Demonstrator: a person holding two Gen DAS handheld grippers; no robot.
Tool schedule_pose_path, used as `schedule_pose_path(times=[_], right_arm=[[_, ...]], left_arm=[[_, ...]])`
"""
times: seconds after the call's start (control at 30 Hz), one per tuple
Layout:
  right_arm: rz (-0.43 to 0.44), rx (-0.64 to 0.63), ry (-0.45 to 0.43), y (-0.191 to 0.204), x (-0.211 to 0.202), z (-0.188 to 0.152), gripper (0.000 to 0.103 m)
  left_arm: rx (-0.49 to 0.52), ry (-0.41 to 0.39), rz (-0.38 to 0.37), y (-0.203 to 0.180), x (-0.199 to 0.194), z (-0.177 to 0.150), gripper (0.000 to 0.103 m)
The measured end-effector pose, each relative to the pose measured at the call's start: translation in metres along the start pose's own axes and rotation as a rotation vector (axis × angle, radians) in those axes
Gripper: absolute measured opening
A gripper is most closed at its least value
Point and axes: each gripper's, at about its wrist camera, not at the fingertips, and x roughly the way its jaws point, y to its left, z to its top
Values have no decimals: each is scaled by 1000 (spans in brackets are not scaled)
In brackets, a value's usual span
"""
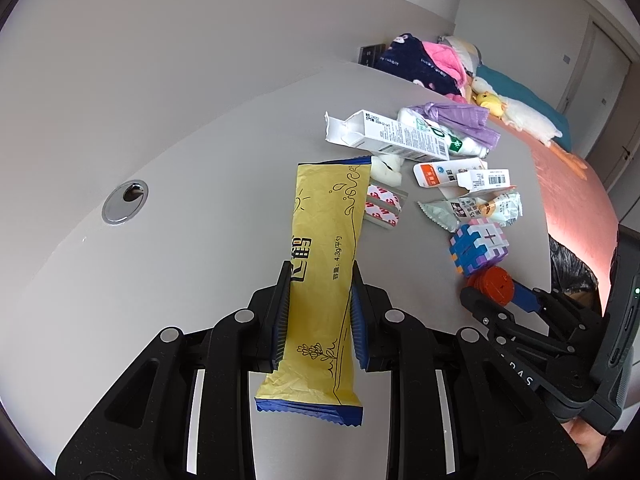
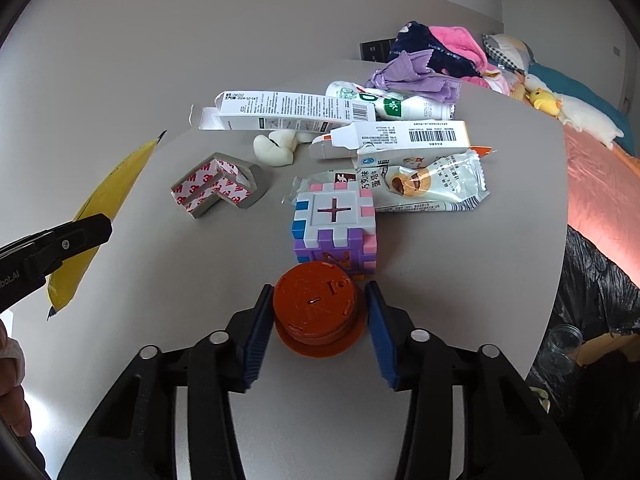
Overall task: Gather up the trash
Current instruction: 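Grasp the red-orange lid with the right tool while the left tool holds the wrapper, then carry the wrapper and lid with both tools over the trash bag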
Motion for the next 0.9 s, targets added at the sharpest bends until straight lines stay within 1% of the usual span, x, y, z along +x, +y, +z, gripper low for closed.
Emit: schedule_pose_path(times=[0.13, 0.47, 0.9], right_arm=[[23, 26, 1, -6, -6, -2, 46], [16, 65, -57, -23, -36, 0, 47], [-3, 109, -114, -52, -67, 6, 47]], left_arm=[[10, -5, -4, -3, -2, 0, 26], [39, 3, -16, -16, -1, -2, 26], [93, 8, -57, -58, 3, 0, 26]])
